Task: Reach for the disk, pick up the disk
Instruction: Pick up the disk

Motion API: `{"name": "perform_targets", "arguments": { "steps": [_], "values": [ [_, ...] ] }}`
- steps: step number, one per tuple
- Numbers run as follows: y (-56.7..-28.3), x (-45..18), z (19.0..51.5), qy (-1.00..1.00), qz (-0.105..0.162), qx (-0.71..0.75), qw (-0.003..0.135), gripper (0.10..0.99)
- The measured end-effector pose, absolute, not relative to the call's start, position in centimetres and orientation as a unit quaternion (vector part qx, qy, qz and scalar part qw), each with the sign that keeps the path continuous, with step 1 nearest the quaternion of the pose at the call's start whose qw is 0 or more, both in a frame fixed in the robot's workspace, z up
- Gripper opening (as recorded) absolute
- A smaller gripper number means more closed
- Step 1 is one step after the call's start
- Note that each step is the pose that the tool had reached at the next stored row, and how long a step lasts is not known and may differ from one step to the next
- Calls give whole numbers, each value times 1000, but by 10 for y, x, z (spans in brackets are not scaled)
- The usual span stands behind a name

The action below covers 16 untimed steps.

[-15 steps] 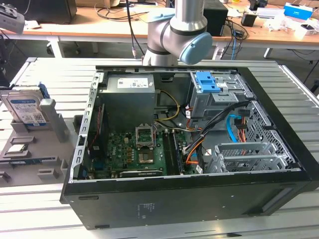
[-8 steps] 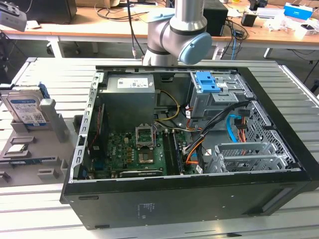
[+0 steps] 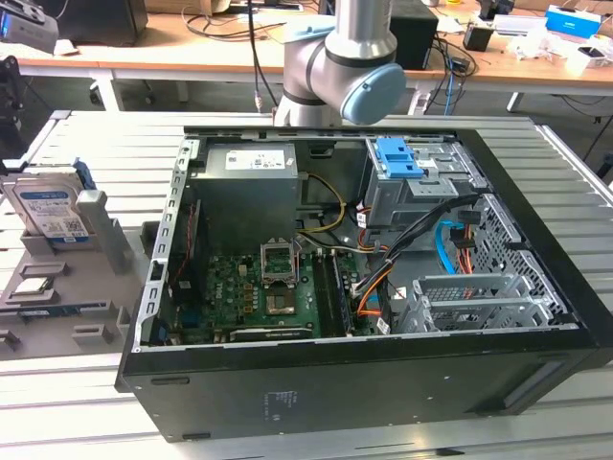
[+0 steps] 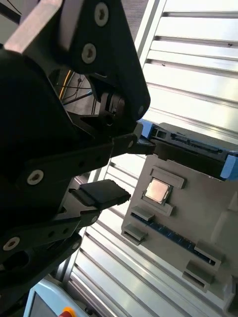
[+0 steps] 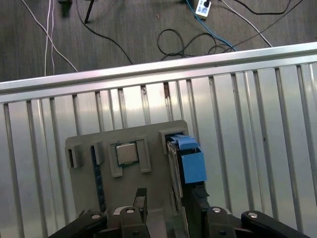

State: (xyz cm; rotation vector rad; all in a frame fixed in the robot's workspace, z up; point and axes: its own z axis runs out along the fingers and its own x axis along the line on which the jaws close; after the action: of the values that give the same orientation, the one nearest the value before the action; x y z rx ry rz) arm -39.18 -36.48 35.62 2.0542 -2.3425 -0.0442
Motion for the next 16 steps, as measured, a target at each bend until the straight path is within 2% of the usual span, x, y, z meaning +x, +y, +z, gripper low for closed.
{"name": "perform_targets", "arguments": {
  "steps": [16],
  "values": [
    [-343,-404,336,-744,-14,668,13,482]
  ]
}}
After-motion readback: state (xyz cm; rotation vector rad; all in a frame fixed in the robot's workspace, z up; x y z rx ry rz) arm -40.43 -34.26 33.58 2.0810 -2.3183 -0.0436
